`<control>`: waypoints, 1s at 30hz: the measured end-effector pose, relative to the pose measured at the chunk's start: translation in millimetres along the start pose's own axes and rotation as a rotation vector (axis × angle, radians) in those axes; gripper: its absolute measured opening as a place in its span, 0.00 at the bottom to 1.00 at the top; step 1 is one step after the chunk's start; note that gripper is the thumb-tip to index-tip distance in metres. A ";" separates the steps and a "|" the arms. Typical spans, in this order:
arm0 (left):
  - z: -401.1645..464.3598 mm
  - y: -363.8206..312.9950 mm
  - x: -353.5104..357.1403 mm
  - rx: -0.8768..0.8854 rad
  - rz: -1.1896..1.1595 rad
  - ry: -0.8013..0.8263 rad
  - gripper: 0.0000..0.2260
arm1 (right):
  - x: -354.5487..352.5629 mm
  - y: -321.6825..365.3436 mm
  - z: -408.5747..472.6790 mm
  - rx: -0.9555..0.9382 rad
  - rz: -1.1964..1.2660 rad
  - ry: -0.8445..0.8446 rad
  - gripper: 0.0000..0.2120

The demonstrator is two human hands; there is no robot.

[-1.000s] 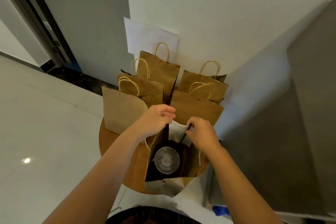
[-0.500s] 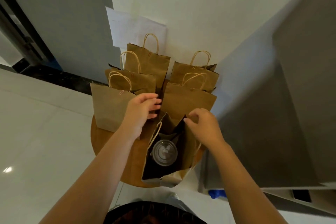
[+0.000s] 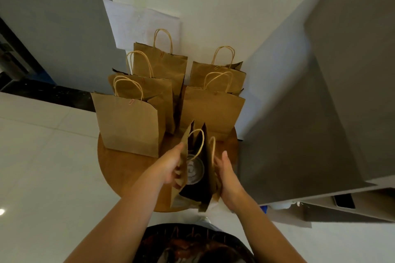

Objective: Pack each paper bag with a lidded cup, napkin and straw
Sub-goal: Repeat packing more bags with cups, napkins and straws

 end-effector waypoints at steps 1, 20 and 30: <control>0.3 -2.4 1.1 0.013 0.032 -0.008 0.28 | 2.6 -0.5 -1.7 -0.014 -0.011 0.005 0.42; 4.6 -7.8 3.0 0.168 0.272 -0.076 0.30 | 0.0 -16.1 -22.8 0.001 -0.671 -0.213 0.08; -2.5 8.3 1.5 0.148 0.276 -0.062 0.31 | 11.3 -15.3 -31.5 -0.030 -0.277 -0.101 0.13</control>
Point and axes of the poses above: each hand's wrist, its own z-axis towards the middle knuckle, its own x-axis out of the palm, y = z × x, the point moved 7 cm from there along z, towards the middle knuckle, and after that the axes turned 1 degree about y, right-handed, at the moved point
